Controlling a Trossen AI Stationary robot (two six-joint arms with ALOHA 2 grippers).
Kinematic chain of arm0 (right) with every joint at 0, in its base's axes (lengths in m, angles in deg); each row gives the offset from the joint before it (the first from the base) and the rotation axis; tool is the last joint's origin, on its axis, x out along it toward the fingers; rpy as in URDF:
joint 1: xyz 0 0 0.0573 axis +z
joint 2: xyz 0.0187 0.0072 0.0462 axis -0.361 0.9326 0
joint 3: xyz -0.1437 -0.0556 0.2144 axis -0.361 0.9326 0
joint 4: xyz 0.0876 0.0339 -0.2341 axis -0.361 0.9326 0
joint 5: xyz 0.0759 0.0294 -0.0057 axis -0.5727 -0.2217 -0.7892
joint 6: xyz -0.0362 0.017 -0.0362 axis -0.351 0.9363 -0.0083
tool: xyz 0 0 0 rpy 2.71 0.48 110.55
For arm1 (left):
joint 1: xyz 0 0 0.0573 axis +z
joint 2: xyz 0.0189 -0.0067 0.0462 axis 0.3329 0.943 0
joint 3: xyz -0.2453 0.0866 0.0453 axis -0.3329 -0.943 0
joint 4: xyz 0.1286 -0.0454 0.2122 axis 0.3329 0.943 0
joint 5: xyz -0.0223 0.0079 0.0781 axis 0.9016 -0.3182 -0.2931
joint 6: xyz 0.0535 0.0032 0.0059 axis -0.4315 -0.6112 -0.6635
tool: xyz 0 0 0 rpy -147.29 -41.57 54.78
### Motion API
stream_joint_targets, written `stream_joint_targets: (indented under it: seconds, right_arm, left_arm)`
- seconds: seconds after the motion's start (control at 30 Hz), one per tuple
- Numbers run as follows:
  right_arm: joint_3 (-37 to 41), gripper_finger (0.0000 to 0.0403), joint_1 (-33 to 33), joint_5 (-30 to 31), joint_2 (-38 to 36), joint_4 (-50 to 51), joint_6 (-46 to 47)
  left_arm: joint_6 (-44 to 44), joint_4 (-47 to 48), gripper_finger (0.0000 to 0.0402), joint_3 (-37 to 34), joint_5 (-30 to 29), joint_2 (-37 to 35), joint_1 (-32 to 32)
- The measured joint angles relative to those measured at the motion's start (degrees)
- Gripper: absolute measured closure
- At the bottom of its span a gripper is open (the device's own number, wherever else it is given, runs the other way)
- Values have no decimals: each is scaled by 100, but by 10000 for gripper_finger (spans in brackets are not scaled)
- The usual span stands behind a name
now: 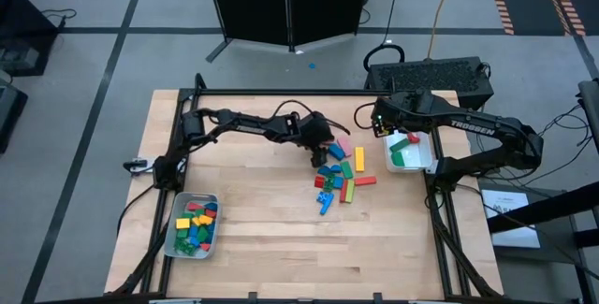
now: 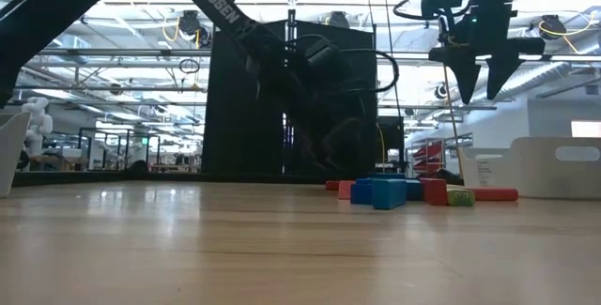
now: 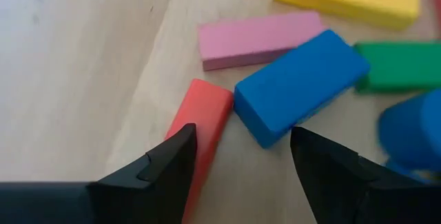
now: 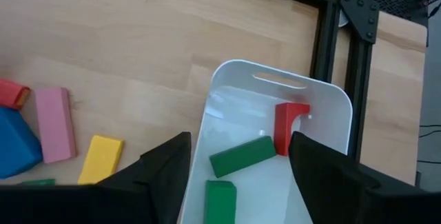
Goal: Sort blocks by size
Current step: Put the orange block into the white bin
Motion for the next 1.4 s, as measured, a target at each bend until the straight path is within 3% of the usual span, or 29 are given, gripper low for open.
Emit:
stream_joint_targets:
  seconds: [0.2, 0.37, 0.57, 0.9, 1.4]
  right_arm:
    - [0, 167, 0, -96, 0, -48, -75]
    - [0, 167, -2, -101, 0, -115, -127]
    - [0, 167, -2, -101, 0, -265, -245]
    - [0, 167, 0, -114, 0, -412, -302]
    - [0, 167, 0, -112, 0, -504, -405]
  left_arm:
    - [778, 165, 165, -16, 799, -120, -305]
    - [990, 633, 165, -49, 956, -364, -703]
    - [910, 847, 165, -57, 291, -484, -1081]
    - [683, 1234, 165, -80, -874, -1119, -962]
    - [-81, 1627, 165, -68, -1130, -932, -524]
